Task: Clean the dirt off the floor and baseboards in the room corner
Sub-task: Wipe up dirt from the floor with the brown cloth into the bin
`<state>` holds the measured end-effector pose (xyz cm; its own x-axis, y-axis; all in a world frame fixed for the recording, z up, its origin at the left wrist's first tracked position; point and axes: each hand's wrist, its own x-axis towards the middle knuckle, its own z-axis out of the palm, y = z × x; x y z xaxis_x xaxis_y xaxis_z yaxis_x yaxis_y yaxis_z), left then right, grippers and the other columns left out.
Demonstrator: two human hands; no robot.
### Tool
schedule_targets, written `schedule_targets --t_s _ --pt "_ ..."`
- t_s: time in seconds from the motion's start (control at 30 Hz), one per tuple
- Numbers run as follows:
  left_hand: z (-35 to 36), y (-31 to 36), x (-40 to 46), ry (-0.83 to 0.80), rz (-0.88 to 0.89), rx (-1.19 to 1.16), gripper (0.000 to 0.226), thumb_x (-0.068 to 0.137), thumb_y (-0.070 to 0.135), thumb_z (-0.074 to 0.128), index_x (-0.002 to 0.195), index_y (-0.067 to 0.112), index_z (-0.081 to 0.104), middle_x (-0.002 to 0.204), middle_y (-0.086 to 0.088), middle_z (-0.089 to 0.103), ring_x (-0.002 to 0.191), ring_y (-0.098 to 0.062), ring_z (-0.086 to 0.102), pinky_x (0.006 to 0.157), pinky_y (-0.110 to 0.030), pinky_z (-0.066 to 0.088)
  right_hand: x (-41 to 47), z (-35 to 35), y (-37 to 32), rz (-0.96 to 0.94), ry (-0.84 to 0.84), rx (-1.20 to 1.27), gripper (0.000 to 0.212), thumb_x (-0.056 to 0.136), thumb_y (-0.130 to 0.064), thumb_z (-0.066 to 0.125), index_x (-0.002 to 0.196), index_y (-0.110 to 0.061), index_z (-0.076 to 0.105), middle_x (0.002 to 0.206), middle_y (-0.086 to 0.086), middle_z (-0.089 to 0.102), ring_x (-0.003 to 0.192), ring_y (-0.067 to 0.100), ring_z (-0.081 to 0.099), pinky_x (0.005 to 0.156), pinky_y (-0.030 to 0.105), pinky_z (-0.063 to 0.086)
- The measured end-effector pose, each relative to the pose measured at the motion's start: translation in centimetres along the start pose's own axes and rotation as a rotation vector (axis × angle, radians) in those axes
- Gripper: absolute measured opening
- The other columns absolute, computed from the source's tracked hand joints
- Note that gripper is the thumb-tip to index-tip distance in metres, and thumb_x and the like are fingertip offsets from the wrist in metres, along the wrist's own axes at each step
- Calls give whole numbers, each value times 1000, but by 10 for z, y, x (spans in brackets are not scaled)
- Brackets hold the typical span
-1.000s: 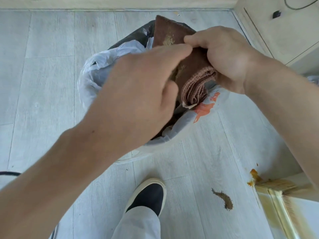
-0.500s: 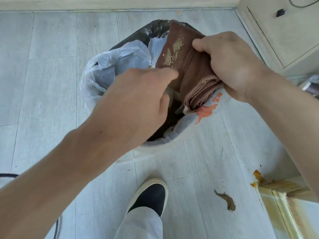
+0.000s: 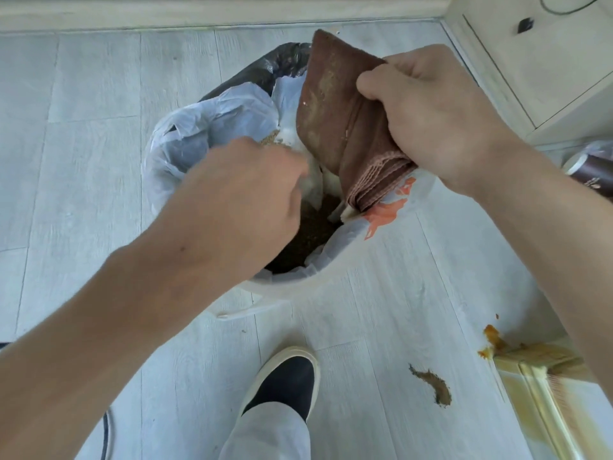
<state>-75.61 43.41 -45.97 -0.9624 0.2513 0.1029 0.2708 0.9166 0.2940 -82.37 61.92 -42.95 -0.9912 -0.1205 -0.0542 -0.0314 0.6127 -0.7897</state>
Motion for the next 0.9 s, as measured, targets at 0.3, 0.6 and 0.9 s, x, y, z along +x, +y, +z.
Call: schedule_targets --t_s 0.3,0.6,0.9 --pt "-1 -1 1 -34 -54 6 52 90 22 25 120 21 68 94 -10 68 76 -29 61 74 -44 55 5 1 -13 -63 -11 -170 46 96 -25 51 56 -20 28 36 -12 25 36 12 25 40 23 21" --pt "-3 1 4 65 -29 -60 52 89 18 29 131 18 60 103 -5 66 84 -26 61 69 -39 51 4 -3 -18 -66 8 -65 48 98 -25 53 57 -22 29 42 -12 25 41 9 23 43 25 22" --pt "-5 1 -1 45 97 -136 58 89 9 35 145 12 49 135 -9 60 76 -13 44 72 -25 43 6 6 -9 -17 36 151 47 97 -22 54 57 -18 29 50 -3 31 47 20 31 48 31 27"
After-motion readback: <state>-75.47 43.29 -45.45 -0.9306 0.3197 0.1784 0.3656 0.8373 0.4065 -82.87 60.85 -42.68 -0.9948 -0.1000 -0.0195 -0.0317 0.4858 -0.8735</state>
